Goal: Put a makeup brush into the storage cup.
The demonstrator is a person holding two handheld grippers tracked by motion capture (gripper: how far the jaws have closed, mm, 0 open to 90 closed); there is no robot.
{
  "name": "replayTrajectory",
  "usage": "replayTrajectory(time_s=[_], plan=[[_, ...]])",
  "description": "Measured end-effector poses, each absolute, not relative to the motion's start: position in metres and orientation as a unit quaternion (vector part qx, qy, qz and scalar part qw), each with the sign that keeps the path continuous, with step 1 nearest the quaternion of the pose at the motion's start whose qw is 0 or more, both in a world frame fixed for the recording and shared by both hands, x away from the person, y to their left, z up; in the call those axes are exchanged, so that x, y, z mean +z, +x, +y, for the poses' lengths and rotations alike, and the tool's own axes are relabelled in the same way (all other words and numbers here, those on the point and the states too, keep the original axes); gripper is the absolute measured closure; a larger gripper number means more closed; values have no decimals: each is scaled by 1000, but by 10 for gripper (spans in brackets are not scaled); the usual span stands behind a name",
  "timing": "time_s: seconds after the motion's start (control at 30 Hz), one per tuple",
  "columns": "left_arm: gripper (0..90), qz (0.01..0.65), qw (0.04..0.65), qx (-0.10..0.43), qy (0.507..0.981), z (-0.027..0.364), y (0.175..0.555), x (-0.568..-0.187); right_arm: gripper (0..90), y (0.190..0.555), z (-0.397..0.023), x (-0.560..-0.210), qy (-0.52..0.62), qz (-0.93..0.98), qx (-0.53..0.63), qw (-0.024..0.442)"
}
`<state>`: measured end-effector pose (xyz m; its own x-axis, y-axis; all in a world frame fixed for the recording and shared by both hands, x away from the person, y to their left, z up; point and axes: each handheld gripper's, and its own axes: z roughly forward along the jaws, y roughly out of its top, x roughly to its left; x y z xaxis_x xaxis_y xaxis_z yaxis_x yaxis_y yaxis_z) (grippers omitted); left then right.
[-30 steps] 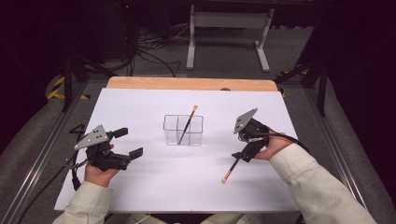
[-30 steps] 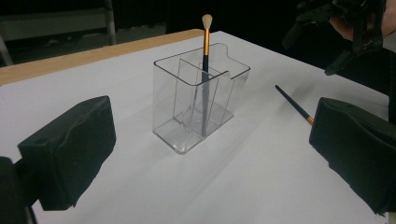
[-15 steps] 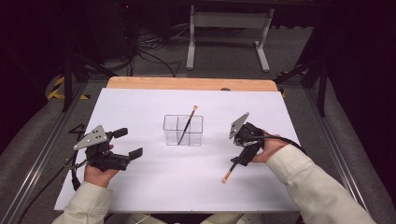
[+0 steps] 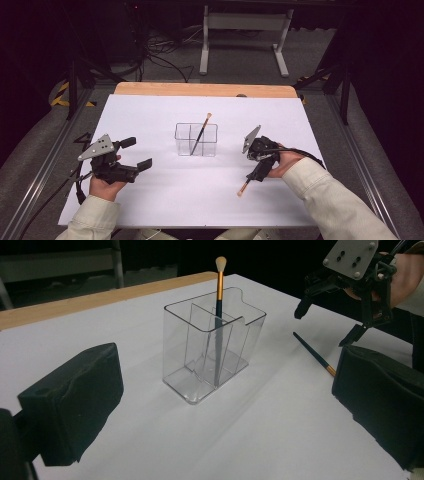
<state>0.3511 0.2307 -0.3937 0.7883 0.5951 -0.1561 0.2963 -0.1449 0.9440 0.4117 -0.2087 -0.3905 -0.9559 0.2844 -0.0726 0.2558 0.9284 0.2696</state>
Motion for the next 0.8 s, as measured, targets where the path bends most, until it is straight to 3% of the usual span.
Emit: replayTrajectory(time_s=[0.8], plan=[[8,298,579,127,748,231,352,-394,94,412,-209,-422,132,985,112,24]])
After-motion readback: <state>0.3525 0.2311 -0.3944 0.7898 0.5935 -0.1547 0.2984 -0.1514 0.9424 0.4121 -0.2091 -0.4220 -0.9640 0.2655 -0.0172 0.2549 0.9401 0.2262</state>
